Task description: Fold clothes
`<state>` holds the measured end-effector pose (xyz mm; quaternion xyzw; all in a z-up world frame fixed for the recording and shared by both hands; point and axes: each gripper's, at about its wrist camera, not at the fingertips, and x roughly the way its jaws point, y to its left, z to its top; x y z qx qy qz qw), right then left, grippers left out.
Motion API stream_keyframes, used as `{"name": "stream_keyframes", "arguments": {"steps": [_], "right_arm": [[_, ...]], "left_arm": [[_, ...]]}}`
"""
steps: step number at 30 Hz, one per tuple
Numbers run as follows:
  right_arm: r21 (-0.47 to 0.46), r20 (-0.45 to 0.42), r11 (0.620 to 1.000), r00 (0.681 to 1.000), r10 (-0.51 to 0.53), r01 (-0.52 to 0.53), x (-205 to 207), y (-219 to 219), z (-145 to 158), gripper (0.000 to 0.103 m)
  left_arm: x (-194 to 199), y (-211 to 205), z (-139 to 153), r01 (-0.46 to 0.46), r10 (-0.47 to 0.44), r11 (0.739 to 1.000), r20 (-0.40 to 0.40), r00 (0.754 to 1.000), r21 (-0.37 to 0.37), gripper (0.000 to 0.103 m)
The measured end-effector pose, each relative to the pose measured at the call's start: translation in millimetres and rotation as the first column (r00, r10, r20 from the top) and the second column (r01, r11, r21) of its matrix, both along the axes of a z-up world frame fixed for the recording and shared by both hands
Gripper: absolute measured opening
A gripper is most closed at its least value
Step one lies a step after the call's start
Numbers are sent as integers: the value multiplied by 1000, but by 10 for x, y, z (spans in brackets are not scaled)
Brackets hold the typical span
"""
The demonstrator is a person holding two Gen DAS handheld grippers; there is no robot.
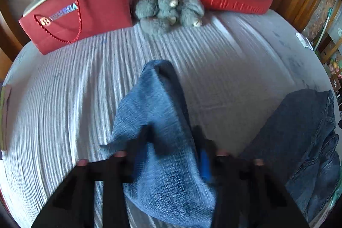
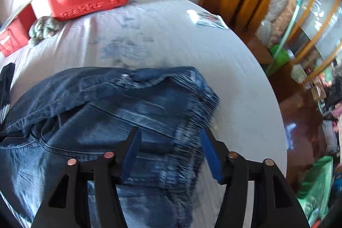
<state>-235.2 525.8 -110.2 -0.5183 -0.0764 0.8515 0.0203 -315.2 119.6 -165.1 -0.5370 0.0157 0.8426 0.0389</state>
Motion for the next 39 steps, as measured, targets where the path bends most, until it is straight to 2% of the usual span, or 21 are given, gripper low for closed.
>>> {"name": "stream_keyframes", "arguments": {"steps": [1,2,4,6,7,8,9,10,11,13,16,20,21,24,27,33,36,39], "right_arm": [[-2,0,1000,1000,24,-24,-44,-77,-21,62],[-11,1,999,999,45,-45,-98,-146,-45,62],[-61,18,995,997,75,-74,-234,-280,-108,62],[-109,37,990,994,99,-94,-375,-411,-177,52],[-124,46,987,993,105,-99,-441,-469,-212,42],[-132,48,986,993,105,-98,-501,-523,-234,41],[-133,41,987,994,100,-94,-552,-568,-239,41],[-131,32,987,995,96,-92,-591,-602,-238,41],[-129,26,987,995,96,-92,-621,-639,-238,41],[-128,28,987,994,104,-100,-647,-715,-247,41],[-116,35,985,990,134,-129,-646,-817,-254,41],[-98,34,985,989,143,-140,-563,-860,-218,42],[-95,33,987,990,136,-133,-532,-852,-201,42],[-85,22,991,994,106,-104,-419,-763,-129,42],[-69,5,996,999,54,-53,-300,-630,-55,47],[-42,-3,998,999,-46,46,-175,-290,14,48],[-32,-9,996,997,-80,80,-182,-74,6,55],[-25,-15,994,994,-105,105,-263,140,-41,57]], "left_arm": [[6,-46,-30,-8,8,1000,6,1000,-3,6],[12,-93,-60,-16,16,1000,13,1000,-6,5],[115,-278,150,-64,61,997,-76,995,-42,4],[347,-626,489,-151,144,988,-196,970,-20,3],[483,-822,650,-195,190,981,-247,950,4,4],[619,-1019,811,-238,236,971,-295,926,31,6],[749,-1204,823,-260,265,964,-283,922,56,9],[879,-1390,834,-281,292,956,-270,917,80,17],[1021,-1547,752,-310,319,948,-233,919,75,35],[1250,-1721,524,-333,335,942,-157,929,41,60],[1495,-1879,297,-364,363,931,-69,929,3,61],[1684,-2118,318,-416,418,908,-76,905,38,61],[1664,-2184,332,-419,420,908,-82,904,30,61],[1510,-2287,365,-372,371,928,-109,922,11,61],[1152,-2365,267,-307,307,951,-113,945,14,62],[536,-2371,-189,-227,227,974,-60,972,-1,62],[401,-2292,-350,-209,208,978,-32,978,-15,62],[313,-2172,-451,-184,183,982,-14,983,-44,62]]}}
